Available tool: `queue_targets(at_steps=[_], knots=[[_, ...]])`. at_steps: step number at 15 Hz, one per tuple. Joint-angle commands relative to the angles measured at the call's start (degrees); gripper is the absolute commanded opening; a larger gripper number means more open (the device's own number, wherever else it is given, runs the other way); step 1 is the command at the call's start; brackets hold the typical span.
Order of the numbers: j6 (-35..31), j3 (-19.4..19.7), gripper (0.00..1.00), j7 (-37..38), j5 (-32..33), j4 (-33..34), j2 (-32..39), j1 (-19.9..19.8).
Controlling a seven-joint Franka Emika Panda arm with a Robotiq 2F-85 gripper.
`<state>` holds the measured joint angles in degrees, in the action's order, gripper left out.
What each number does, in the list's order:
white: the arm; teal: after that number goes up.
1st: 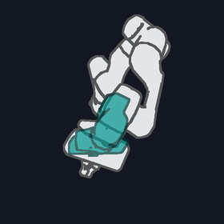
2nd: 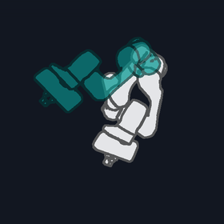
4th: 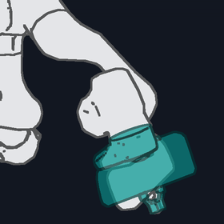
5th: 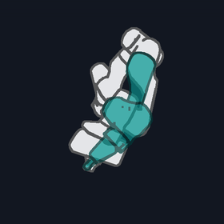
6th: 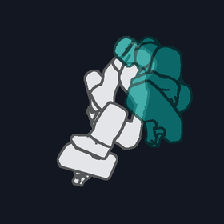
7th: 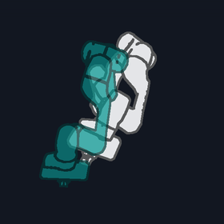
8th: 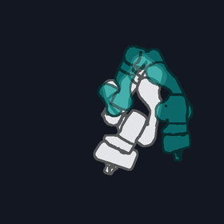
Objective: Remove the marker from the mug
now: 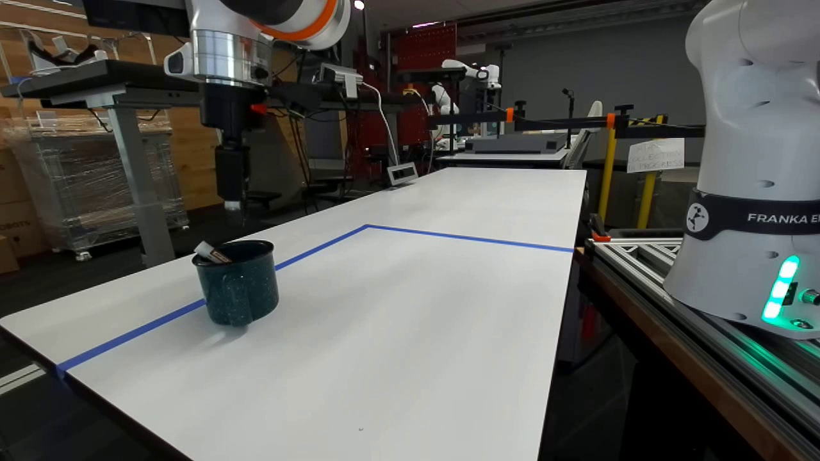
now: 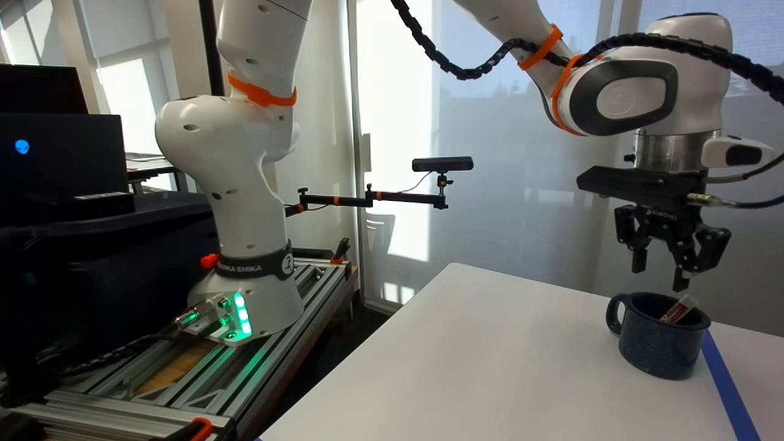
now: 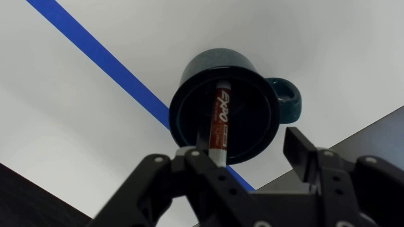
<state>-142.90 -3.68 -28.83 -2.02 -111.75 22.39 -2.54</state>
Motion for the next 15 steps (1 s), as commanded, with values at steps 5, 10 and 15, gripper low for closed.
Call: queue_targets(at_steps=[5,10,15], knots=[[-3.2,-1.6,0.56,1.3,0.3,2.3,3.4,-0.9],[-5.2,-1.6,0.45,2.5,0.2,2.0,4.2,-1.1],[-7.3,-1.5,0.51,5.2,0.3,1.5,4.8,-0.9]])
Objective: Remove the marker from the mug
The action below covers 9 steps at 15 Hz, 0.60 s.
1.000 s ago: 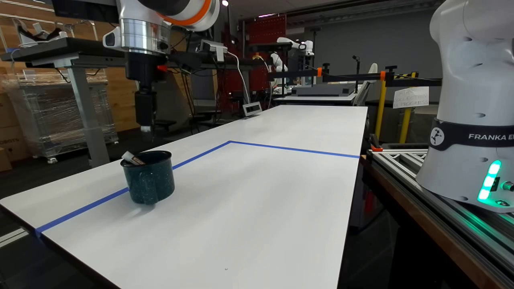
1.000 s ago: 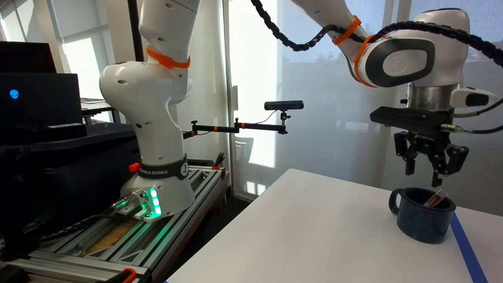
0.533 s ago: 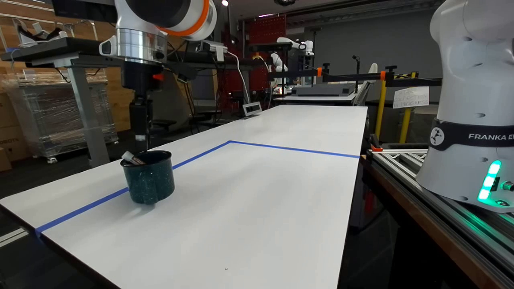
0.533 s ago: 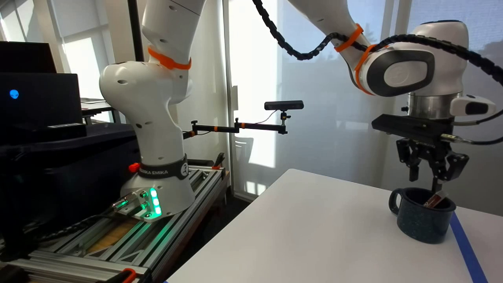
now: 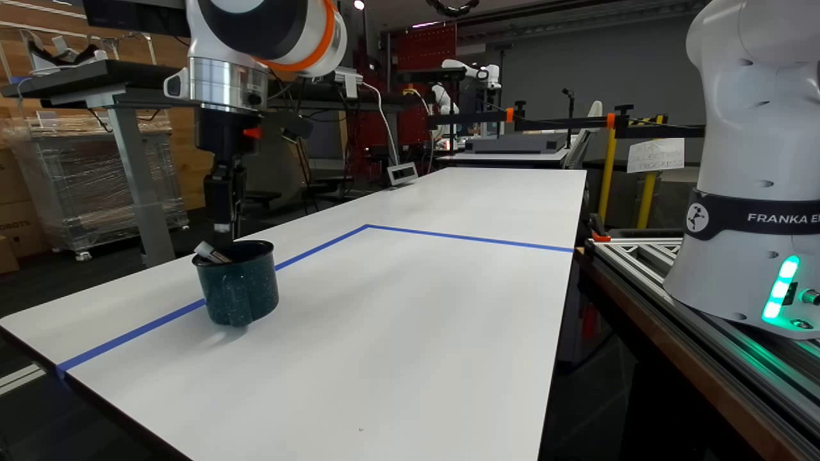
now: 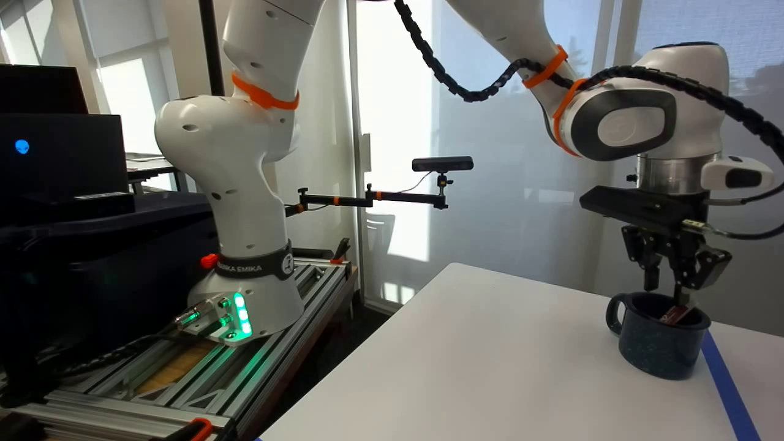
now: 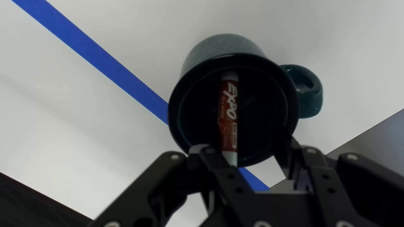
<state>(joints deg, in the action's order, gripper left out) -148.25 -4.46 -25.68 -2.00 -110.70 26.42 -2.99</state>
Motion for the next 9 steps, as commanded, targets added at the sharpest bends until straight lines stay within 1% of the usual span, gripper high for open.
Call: queue_targets(at_steps=[1,3,6,7,9], knots=[[-2.5,-0.8,0.47,2.3,0.1,0.3,0.9,-0.5],[-3.8,-0.6,0.47,3.1,0.3,0.1,1.2,-0.5],[-5.3,-0.7,0.44,4.0,0.2,0.2,1.8,-0.8],[-5.5,-0.8,0.45,4.0,0.2,0.2,2.1,-0.9],[-6.4,-0.9,0.44,4.0,0.2,0.2,2.6,-1.2]])
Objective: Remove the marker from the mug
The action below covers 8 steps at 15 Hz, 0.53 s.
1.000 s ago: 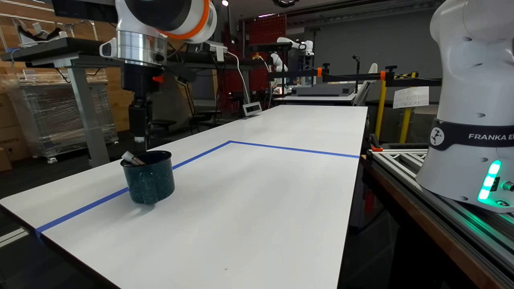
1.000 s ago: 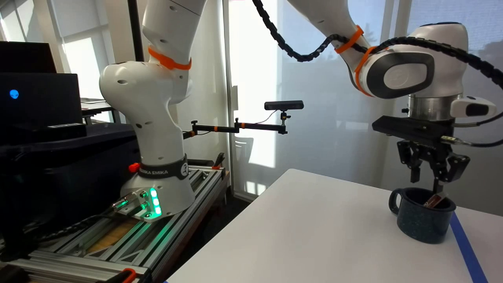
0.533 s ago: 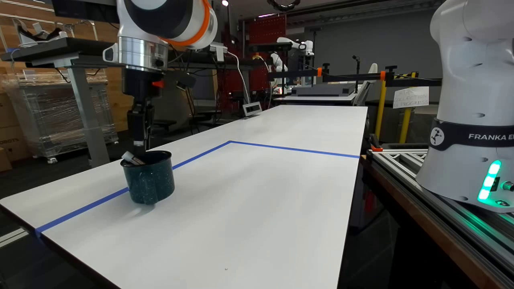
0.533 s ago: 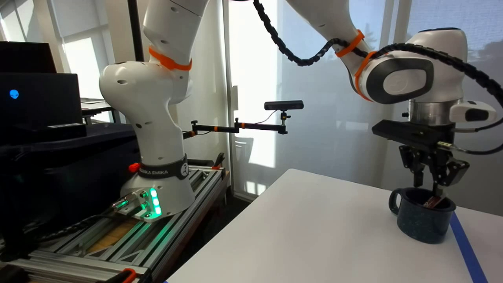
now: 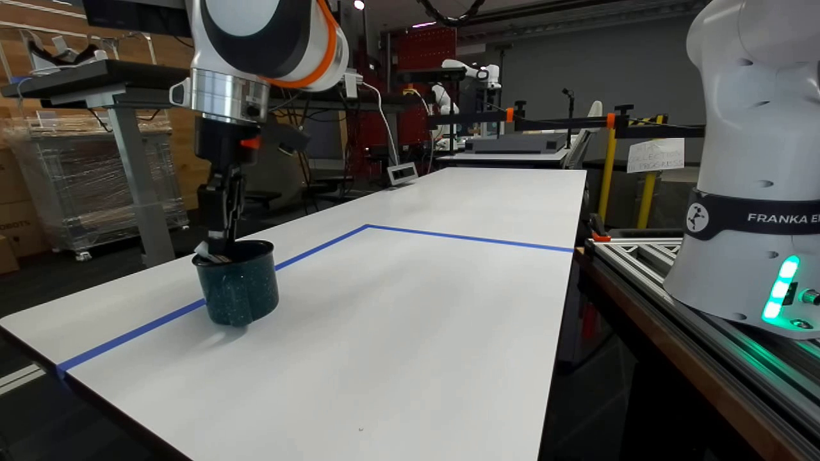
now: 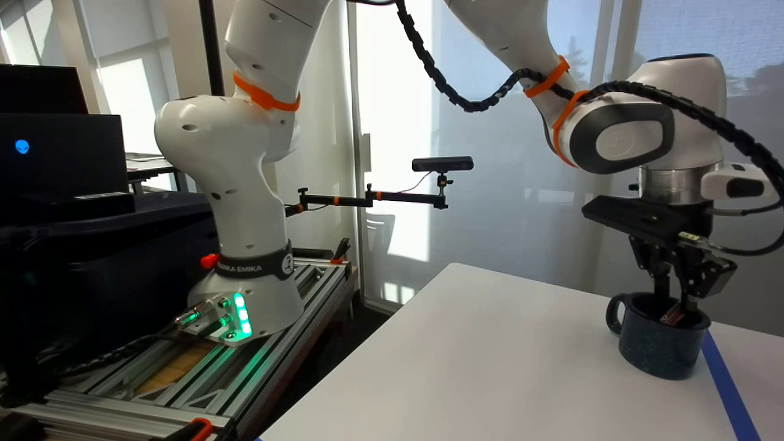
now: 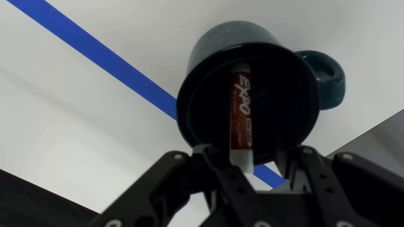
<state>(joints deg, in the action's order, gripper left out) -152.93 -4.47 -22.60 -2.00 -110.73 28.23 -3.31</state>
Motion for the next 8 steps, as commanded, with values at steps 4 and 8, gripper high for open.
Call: queue_targets(at_steps=[4,8], knots=[[-3.0,-1.9,0.44,0.0,-0.1,0.2,1.7,-1.7],[-4.2,-3.0,0.43,-0.2,-0.1,0.1,2.4,-2.2]])
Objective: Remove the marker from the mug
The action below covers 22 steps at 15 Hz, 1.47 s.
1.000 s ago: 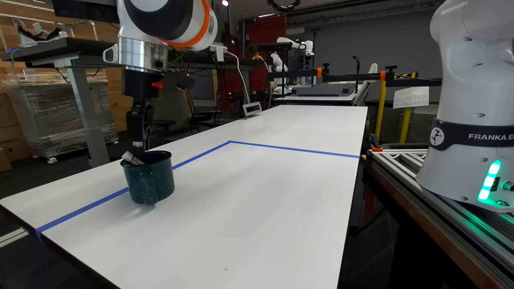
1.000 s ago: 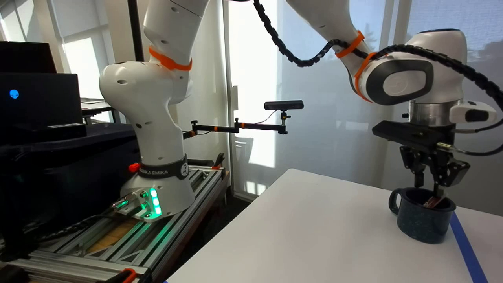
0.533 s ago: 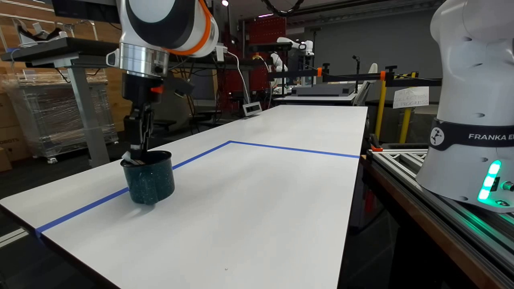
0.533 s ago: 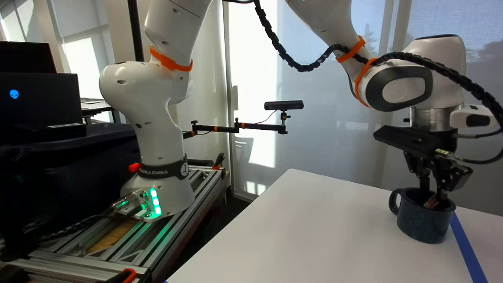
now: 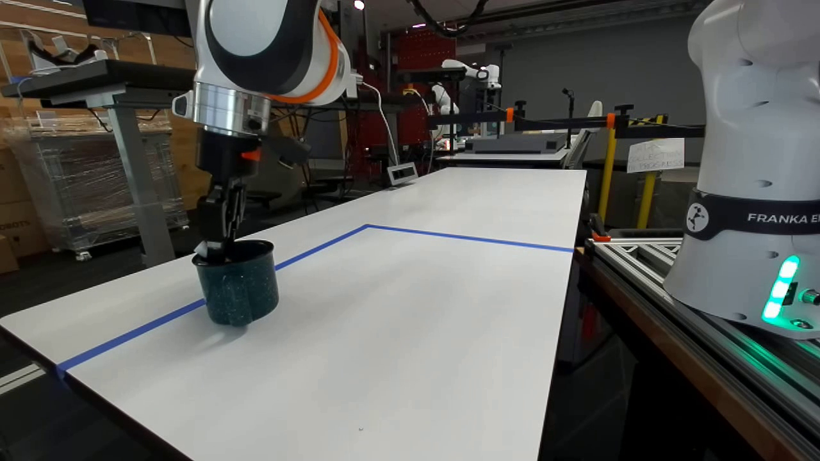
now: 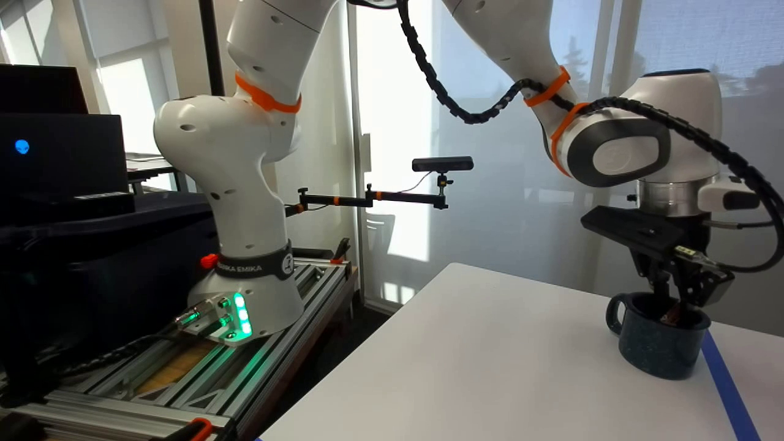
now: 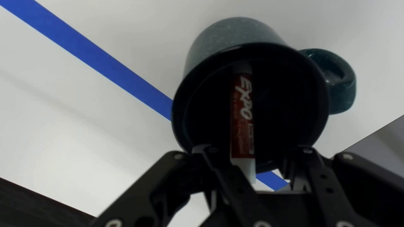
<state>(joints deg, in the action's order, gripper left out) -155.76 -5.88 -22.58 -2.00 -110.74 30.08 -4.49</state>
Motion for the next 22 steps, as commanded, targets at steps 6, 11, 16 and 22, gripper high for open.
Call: queue_targets(at_steps=[6,11,16,22], knots=[[-3.1,-2.0,0.14,-0.3,0.4,-0.3,1.1,-1.3],[-2.6,-3.0,0.05,-0.4,-0.1,-2.4,-1.2,-2.0],[-2.7,-3.5,0.05,0.1,-0.3,-4.8,-6.1,-2.2],[3.3,-3.5,0.05,-0.3,-3.1,-8.2,-15.7,-3.4]])
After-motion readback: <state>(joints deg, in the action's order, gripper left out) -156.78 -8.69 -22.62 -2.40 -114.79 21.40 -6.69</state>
